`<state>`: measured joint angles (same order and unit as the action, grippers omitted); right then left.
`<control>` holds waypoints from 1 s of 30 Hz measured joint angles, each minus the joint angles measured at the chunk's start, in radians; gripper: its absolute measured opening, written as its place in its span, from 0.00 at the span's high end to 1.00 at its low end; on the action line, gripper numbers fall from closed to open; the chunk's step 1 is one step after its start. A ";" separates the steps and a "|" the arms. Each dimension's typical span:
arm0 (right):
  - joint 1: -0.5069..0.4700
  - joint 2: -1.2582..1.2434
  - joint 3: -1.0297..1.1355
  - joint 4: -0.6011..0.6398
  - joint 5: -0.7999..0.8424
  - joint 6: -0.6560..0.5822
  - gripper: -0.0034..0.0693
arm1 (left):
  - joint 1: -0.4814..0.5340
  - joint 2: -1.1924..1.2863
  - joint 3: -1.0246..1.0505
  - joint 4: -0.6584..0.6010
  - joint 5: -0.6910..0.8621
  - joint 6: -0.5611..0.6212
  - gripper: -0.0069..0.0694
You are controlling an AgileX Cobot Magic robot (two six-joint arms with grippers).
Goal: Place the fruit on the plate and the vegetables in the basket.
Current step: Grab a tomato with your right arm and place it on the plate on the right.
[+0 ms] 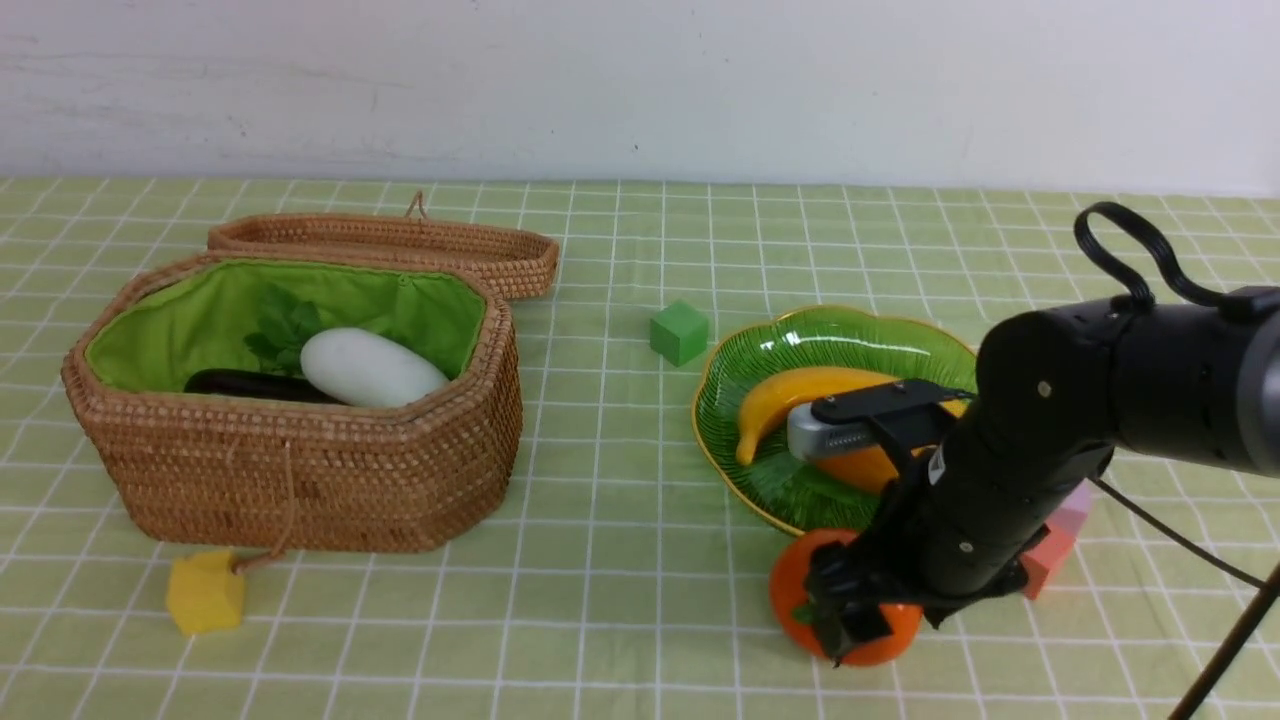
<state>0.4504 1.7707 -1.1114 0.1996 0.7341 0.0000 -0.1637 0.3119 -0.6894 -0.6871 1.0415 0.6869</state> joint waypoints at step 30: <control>0.049 -0.005 0.000 0.021 -0.115 -0.118 0.22 | 0.000 0.000 0.000 -0.001 0.005 0.000 0.92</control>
<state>0.4997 1.7657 -1.1114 0.2203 0.6189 -0.1184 -0.1637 0.3119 -0.6894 -0.6880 1.0468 0.6869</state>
